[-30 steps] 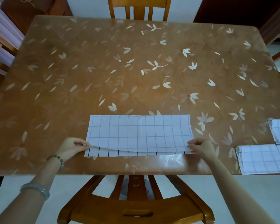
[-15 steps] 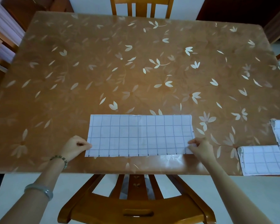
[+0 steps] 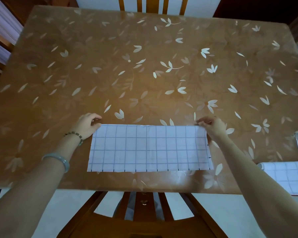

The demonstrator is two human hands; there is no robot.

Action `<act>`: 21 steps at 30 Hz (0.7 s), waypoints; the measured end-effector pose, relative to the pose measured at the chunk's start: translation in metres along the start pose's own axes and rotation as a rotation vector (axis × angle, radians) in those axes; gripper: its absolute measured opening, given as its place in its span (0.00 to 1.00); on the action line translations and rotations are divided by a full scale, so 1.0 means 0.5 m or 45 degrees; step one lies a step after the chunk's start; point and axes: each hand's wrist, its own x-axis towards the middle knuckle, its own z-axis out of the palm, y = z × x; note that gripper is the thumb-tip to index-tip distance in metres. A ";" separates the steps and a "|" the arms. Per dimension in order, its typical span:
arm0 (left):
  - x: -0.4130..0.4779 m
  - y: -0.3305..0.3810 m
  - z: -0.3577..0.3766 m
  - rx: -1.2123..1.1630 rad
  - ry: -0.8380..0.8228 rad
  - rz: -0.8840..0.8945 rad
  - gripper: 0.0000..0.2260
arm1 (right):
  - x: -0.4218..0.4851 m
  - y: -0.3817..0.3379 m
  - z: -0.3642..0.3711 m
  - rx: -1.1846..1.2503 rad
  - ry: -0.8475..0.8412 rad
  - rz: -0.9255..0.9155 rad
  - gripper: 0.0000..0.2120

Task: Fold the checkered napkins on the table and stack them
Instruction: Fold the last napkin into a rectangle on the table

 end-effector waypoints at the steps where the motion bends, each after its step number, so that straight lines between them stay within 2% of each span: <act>1: 0.008 0.005 -0.001 0.011 -0.033 -0.001 0.11 | 0.004 -0.001 0.000 -0.063 -0.035 -0.025 0.07; 6: 0.020 0.008 0.009 -0.065 -0.087 -0.053 0.08 | 0.012 0.001 0.000 -0.088 -0.115 -0.060 0.09; 10: 0.027 0.009 0.007 -0.006 -0.088 -0.052 0.06 | 0.022 0.010 0.000 -0.158 -0.131 -0.079 0.10; 15: 0.033 -0.002 0.004 0.074 -0.157 -0.005 0.07 | 0.032 0.007 0.002 -0.237 -0.146 -0.192 0.05; 18: 0.026 0.004 -0.006 -0.098 -0.173 -0.037 0.06 | 0.046 0.011 -0.001 -0.270 -0.217 -0.177 0.02; 21: 0.016 0.006 -0.018 -0.252 -0.183 -0.089 0.04 | 0.052 0.010 -0.014 0.031 -0.285 -0.092 0.10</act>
